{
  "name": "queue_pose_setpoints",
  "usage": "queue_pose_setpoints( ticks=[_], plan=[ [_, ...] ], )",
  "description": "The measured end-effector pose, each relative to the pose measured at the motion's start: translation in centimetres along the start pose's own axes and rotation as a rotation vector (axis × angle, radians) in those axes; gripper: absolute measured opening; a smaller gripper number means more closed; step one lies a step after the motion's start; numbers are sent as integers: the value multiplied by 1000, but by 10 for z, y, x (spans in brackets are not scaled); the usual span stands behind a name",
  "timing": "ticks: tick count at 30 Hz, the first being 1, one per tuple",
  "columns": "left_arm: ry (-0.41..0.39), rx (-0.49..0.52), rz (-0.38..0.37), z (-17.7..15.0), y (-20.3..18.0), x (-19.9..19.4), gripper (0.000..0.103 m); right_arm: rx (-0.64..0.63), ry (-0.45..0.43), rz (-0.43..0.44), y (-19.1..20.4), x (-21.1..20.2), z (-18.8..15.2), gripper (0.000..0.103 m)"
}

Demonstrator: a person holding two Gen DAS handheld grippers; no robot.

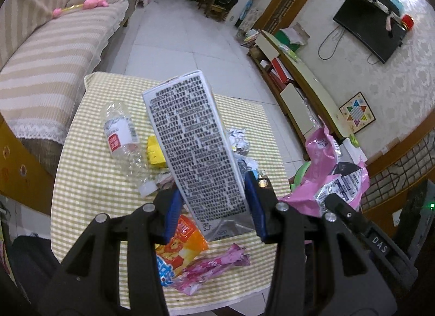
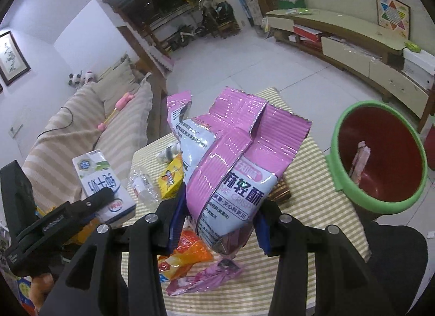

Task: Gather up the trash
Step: 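Lift the milk carton and pink bag and carry both toward the green bin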

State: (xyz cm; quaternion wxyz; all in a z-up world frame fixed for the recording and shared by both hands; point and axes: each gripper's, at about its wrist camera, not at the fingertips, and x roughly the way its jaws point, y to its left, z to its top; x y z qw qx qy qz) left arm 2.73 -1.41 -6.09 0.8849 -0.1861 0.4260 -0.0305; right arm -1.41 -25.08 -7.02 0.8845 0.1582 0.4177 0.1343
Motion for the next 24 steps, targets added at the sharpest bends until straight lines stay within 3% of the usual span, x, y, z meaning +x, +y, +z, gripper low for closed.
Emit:
queue_pose_setpoints(
  ticks=[15, 24],
  plan=[
    [7, 67, -26, 6, -31, 6, 42, 69, -74, -75, -44, -18, 14, 43],
    [32, 134, -86, 7, -67, 24, 42, 125, -94, -128, -73, -25, 15, 43]
  ],
)
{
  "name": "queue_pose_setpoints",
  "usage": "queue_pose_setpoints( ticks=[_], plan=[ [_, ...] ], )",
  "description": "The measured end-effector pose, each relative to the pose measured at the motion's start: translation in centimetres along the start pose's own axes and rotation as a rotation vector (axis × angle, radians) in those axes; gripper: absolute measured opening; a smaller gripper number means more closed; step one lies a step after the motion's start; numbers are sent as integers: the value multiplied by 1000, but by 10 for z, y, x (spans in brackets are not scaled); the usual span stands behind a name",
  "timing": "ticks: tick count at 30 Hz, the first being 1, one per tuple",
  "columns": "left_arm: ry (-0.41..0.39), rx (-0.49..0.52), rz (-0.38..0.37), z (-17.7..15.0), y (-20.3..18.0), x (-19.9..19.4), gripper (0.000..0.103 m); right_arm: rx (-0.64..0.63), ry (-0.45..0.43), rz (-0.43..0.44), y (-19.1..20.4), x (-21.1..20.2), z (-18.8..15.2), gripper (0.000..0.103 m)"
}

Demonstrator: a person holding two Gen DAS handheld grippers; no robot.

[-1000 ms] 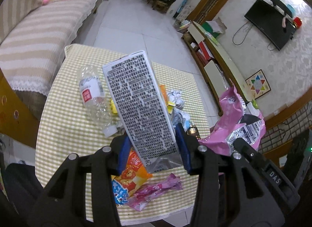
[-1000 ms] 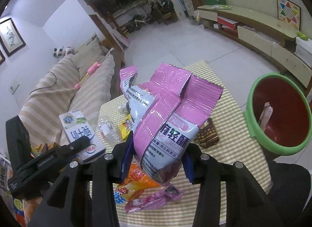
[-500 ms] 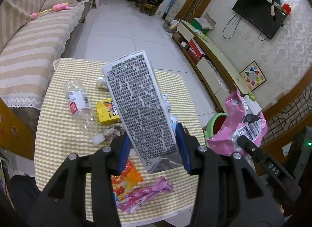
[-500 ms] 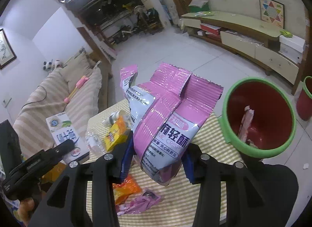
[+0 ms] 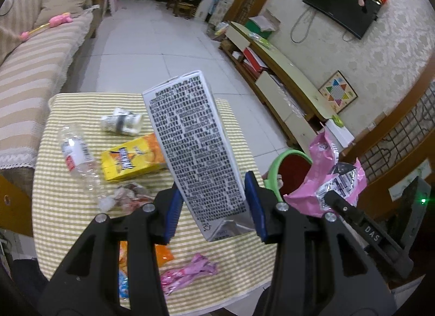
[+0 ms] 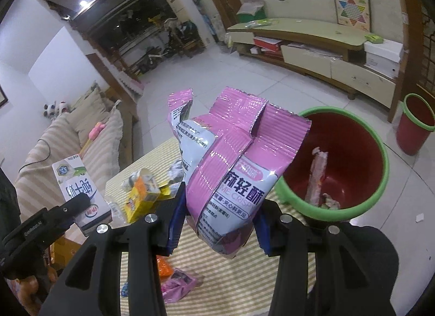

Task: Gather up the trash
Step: 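Lift the milk carton and pink bag and carry both toward the green bin, then open both tools over the green bin to drop the carton and bag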

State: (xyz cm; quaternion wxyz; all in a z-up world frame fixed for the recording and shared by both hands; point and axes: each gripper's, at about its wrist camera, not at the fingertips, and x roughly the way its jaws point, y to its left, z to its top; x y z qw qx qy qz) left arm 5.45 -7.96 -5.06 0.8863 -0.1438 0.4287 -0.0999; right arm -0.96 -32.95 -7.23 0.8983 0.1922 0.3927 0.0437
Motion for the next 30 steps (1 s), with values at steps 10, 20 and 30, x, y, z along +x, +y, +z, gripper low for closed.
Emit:
queue_pose_setpoints(
  ticks=[10, 20, 30],
  plan=[
    [55, 83, -44, 1, -42, 36, 42, 78, -39, -58, -50, -15, 5, 43],
    [73, 178, -126, 3, -107, 73, 42, 150, -89, -135, -114, -36, 19, 43],
    [144, 241, -241, -4, -171, 128, 42, 258, -100, -171, -183, -43, 34, 43]
  ],
)
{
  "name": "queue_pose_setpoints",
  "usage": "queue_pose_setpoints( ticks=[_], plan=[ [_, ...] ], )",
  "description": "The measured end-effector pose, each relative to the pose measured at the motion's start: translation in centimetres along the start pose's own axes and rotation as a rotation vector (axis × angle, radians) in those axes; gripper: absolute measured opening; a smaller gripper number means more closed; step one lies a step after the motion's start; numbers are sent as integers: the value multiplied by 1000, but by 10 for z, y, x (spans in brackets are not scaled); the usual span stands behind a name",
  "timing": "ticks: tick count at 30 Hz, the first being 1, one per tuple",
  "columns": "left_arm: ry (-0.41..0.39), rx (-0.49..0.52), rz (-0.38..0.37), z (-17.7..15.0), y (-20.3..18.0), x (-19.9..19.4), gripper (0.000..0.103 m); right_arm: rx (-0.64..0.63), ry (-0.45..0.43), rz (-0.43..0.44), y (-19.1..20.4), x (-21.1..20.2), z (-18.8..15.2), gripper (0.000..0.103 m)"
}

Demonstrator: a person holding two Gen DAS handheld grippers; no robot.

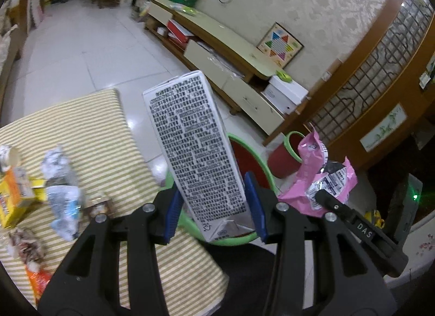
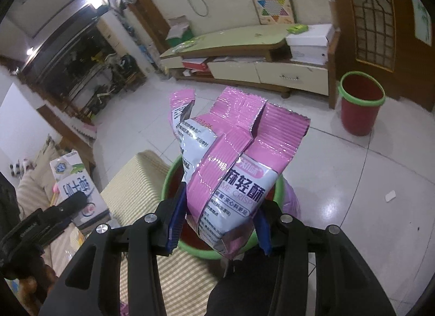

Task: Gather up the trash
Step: 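Open both tools over the green bin to drop the carton and bag, then grasp the orange snack bag with the left tool while the right tool grasps the purple wrapper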

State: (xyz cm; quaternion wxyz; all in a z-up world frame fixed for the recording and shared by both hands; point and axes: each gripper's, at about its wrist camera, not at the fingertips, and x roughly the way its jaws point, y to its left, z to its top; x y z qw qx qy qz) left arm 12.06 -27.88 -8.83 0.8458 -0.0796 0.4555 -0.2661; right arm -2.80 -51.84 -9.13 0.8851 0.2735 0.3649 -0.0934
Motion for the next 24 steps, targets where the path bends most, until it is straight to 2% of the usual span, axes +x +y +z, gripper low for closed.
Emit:
queue_pose_setpoints(
  ticks=[12, 14, 15, 17, 19, 21, 24],
  plan=[
    [37, 52, 11, 5, -19, 31, 42, -19, 23, 12, 3, 27, 9, 44],
    [49, 63, 2, 5, -19, 35, 43, -22, 27, 8, 5, 29, 9, 47],
    [52, 67, 4, 5, -20, 36, 46, -23, 30, 8, 6, 30, 9, 52],
    [37, 75, 24, 6, -22, 38, 77, -26, 39, 4, 6, 35, 10, 56],
    [8, 76, 28, 6, -20, 34, 78, -29, 38, -1, 8, 38, 10, 60],
    [7, 79, 30, 5, -20, 33, 78, -32, 41, -9, 11, 41, 10, 70],
    [-18, 70, 53, 2, -12, 22, 80, -35, 35, -7, 15, 38, 8, 70]
  ],
)
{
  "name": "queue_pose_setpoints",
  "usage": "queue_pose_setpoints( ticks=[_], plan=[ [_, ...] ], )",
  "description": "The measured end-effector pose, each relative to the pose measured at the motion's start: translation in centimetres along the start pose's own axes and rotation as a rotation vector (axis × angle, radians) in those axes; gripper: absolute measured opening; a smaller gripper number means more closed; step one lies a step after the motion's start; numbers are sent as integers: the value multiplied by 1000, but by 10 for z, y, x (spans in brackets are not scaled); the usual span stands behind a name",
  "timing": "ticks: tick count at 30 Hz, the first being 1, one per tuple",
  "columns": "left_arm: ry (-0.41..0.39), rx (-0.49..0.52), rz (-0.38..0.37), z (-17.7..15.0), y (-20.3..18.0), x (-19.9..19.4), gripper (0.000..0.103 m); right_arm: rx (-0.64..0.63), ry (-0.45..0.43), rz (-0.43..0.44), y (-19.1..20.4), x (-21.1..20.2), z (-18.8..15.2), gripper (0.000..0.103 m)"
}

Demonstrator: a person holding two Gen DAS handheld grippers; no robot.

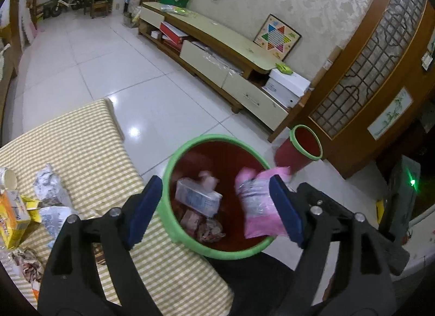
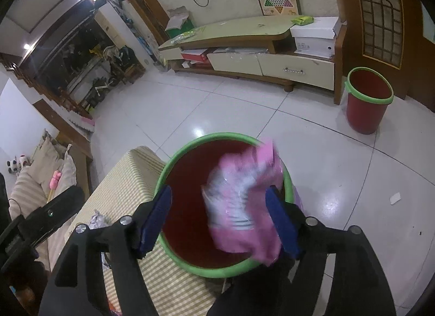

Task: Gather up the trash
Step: 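Grasp the orange snack bag with the left tool while the right tool grasps the purple wrapper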

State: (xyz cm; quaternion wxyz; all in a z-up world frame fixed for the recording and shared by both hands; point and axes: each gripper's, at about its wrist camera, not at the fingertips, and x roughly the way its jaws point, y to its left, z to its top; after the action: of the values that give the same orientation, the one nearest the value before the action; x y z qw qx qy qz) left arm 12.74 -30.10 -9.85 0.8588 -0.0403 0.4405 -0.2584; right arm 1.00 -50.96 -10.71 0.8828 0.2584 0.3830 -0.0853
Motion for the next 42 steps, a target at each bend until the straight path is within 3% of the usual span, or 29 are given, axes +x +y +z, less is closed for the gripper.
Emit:
queue_pose_setpoints(
  ticks=[6, 11, 14, 25, 32, 37, 40, 42],
  plan=[
    [-17, -72, 61, -18, 28, -27, 81, -5, 9, 7, 6, -4, 0, 70],
    [-33, -189, 122, -59, 57, -65, 82, -24, 25, 28, 23, -11, -8, 72],
    [-16, -190, 188, -84, 74, -82, 82, -55, 52, 43, 41, -10, -19, 73],
    [44, -271, 350, -150, 174, -138, 82, -274, 230, 129, 135, 2, -94, 79],
    [247, -223, 305, -195, 207, -115, 82, -314, 337, 142, 158, 11, -138, 79],
    [309, -263, 303, -209, 223, -95, 82, -329, 362, 135, 164, 6, -151, 79],
    [335, -317, 257, -212, 232, -86, 67, -339, 376, 133, 168, 5, -158, 79],
    [328, -332, 249, -213, 233, -88, 66, -341, 390, 137, 170, 6, -162, 79]
  ],
)
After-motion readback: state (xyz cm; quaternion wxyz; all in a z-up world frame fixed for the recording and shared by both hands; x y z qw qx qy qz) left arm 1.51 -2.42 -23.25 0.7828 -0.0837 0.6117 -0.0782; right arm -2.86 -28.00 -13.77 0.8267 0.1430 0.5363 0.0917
